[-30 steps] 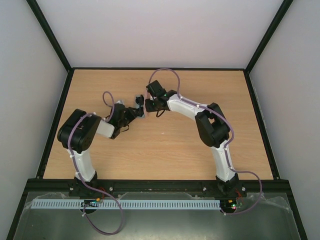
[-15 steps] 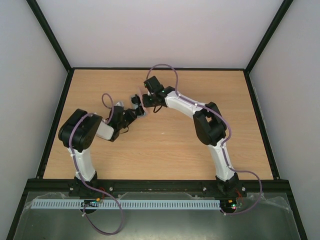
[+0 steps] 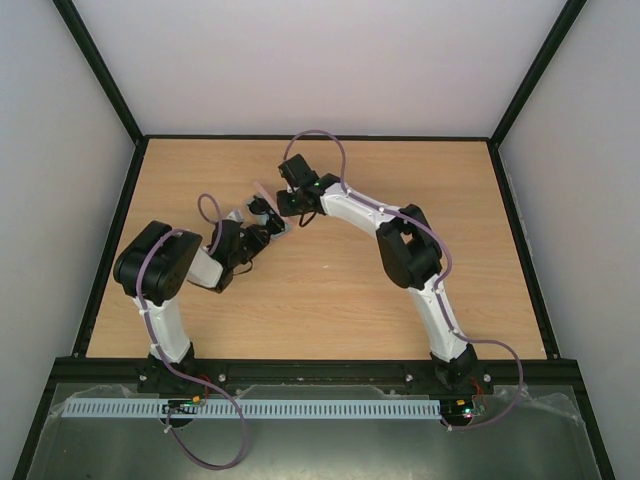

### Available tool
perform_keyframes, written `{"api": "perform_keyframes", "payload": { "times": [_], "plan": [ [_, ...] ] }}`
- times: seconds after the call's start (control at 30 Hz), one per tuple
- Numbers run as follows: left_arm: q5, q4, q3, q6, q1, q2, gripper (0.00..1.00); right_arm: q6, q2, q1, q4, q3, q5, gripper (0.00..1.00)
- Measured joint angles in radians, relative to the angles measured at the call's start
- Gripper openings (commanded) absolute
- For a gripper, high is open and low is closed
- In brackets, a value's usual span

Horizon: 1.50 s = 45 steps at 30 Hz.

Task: Organize the sunglasses
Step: Close the sunglasses case at the center of the board, then move the sunglasses case at the center of the board.

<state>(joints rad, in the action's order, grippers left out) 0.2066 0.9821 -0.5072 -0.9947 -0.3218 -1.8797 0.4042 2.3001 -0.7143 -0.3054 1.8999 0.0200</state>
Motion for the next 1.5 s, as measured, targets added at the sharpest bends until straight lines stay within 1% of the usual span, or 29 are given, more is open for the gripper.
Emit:
{"api": "perform_keyframes", "payload": {
  "times": [0.47, 0.63, 0.7, 0.8, 0.87, 0.93, 0.97, 1.07, 1.13, 1.27, 1.37, 1.5],
  "plan": [
    [0.035, 0.066, 0.039, -0.007, 0.000, -0.008, 0.28, -0.001, 0.013, -0.037, -0.003, 0.008, 0.000, 0.16],
    [0.055, 0.076, 0.085, -0.009, 0.000, 0.021, 0.28, -0.001, 0.022, -0.065, -0.014, 0.008, -0.019, 0.17],
    [0.056, 0.057, 0.121, -0.008, 0.000, 0.062, 0.28, -0.002, 0.022, -0.072, -0.017, 0.008, -0.020, 0.22],
    [0.055, 0.017, 0.189, -0.008, 0.000, 0.143, 0.30, -0.003, 0.022, -0.077, -0.020, 0.008, -0.019, 0.41],
    [0.052, -0.012, 0.230, -0.007, 0.000, 0.200, 0.35, -0.014, 0.025, -0.076, -0.040, 0.024, -0.013, 0.49],
    [0.045, -0.048, 0.255, -0.003, 0.002, 0.252, 0.44, -0.023, 0.042, -0.073, -0.066, 0.082, -0.008, 0.51],
    [0.038, -0.075, 0.260, -0.003, 0.005, 0.281, 0.47, -0.027, 0.055, -0.071, -0.073, 0.117, -0.006, 0.54],
    [0.013, -0.148, 0.253, 0.007, 0.032, 0.362, 0.54, -0.032, 0.111, -0.064, -0.083, 0.246, 0.004, 0.72],
    [-0.003, -0.190, 0.243, 0.014, 0.060, 0.412, 0.54, -0.038, 0.142, -0.055, -0.081, 0.297, 0.008, 0.79],
    [-0.030, -0.258, 0.218, 0.024, 0.116, 0.497, 0.55, -0.043, 0.194, -0.027, -0.075, 0.332, -0.003, 0.88],
    [-0.040, -0.299, 0.199, 0.028, 0.153, 0.533, 0.56, -0.052, 0.225, 0.001, -0.070, 0.334, -0.020, 0.88],
    [-0.041, -0.338, 0.175, 0.035, 0.195, 0.538, 0.56, -0.069, 0.247, 0.029, -0.052, 0.334, -0.057, 0.88]
  ]
}}
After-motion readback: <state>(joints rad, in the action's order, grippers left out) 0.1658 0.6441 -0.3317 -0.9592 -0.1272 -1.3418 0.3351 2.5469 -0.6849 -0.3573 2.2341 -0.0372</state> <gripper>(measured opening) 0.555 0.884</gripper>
